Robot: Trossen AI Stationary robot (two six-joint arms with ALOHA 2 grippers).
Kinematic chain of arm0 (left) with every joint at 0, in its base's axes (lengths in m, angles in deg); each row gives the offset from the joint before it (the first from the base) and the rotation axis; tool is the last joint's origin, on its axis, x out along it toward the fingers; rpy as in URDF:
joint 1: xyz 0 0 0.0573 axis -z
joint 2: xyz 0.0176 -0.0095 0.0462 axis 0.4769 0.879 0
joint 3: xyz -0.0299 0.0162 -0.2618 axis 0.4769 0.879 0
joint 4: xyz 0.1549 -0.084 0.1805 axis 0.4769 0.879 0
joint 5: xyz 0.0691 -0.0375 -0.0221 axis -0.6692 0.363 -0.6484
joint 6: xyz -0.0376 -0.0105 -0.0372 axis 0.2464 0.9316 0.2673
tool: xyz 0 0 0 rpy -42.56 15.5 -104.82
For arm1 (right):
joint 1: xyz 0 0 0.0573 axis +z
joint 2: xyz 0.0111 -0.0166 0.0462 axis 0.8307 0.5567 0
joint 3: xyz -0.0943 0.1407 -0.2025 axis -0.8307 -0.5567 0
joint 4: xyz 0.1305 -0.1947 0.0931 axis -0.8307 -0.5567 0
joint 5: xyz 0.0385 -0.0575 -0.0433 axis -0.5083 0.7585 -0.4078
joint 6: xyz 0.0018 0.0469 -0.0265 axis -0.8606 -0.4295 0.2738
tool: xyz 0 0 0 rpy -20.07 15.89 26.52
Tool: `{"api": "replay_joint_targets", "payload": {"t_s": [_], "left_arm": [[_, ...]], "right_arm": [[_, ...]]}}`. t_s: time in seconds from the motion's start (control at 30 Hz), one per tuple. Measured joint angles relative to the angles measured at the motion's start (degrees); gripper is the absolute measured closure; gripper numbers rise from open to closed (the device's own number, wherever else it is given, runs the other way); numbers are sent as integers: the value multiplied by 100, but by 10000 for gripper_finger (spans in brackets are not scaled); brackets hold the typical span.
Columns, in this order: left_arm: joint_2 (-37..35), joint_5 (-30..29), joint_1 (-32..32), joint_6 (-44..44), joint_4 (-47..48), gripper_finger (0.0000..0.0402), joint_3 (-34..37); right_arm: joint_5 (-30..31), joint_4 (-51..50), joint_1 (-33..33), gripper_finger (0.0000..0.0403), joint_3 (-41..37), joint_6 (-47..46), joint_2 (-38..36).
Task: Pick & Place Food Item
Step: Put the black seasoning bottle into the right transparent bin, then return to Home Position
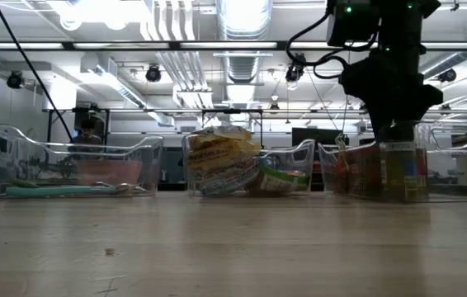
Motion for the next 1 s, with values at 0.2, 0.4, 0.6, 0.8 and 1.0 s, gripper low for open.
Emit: {"api": "replay_joint_targets", "payload": {"t_s": [0.2, 0.4, 0.6, 0.8, 1.0], "left_arm": [[0, 2, -2, -67, 43, 43, 0], [0, 2, -2, -67, 72, 43, 2], [-4, 3, -54, -39, 67, 43, 2], [-75, 42, -171, 27, 67, 43, 2], [-205, 70, -250, 86, 61, 43, 0]], "right_arm": [[-7, -87, 0, 133, 179, 168, 145], [-14, -124, 2, 132, 298, 162, 80], [-12, -423, 4, 132, 401, 49, -211], [-4, -549, 8, 132, 599, -35, -676], [34, -610, 11, 132, 842, -104, -1221]]}}
